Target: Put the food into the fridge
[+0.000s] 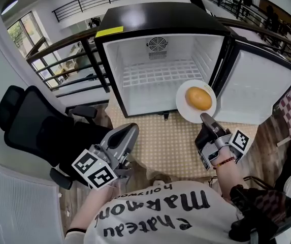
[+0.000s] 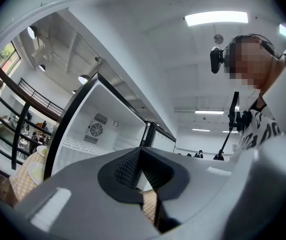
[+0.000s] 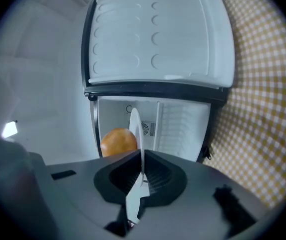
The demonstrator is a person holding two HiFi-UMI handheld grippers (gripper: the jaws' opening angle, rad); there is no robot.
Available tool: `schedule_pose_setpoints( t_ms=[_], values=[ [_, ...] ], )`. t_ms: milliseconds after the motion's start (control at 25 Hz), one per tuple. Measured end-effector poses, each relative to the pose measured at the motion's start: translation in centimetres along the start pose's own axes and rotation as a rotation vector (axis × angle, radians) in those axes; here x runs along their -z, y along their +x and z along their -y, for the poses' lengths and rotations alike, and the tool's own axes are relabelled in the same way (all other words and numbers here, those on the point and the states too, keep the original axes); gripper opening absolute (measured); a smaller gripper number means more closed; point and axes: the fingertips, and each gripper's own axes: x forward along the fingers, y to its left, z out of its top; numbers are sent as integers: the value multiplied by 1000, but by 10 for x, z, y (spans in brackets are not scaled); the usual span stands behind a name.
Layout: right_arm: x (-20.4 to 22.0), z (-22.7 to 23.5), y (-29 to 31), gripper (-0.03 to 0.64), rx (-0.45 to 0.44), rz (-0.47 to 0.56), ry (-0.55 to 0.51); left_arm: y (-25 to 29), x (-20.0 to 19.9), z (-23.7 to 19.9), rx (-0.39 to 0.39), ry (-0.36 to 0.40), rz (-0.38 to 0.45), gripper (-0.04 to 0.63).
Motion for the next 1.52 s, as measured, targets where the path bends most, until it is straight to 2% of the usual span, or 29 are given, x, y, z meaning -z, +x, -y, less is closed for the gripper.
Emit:
schedule_pose_setpoints(
  t_ms=[160,360,680,800,1000,1160,1320,1520],
  values=[
    [-11,11,32,23,29,34,31,31,4,-30,36,19,-54,5],
    [-25,31,61,23,93,59,66,59,18,-57,84,-11,-105,5],
    [-45,36,91,25,181,121,59,84,30,-73,128,-39,-144,5],
    [-47,37,101,25,187,129,69,89,36,-82,127,-54,-149,5],
    [-50,37,109,25,184,148,96,99,47,-88,135,-133,-166,5],
    [-54,33,118,25,167,166,106,104,45,-91,134,-135,-159,5],
    [-53,34,121,25,183,184,106,99,45,-96,131,-151,-153,5],
    [-56,36,121,25,198,220,120,100,42,-98,158,-137,-159,5]
  ],
)
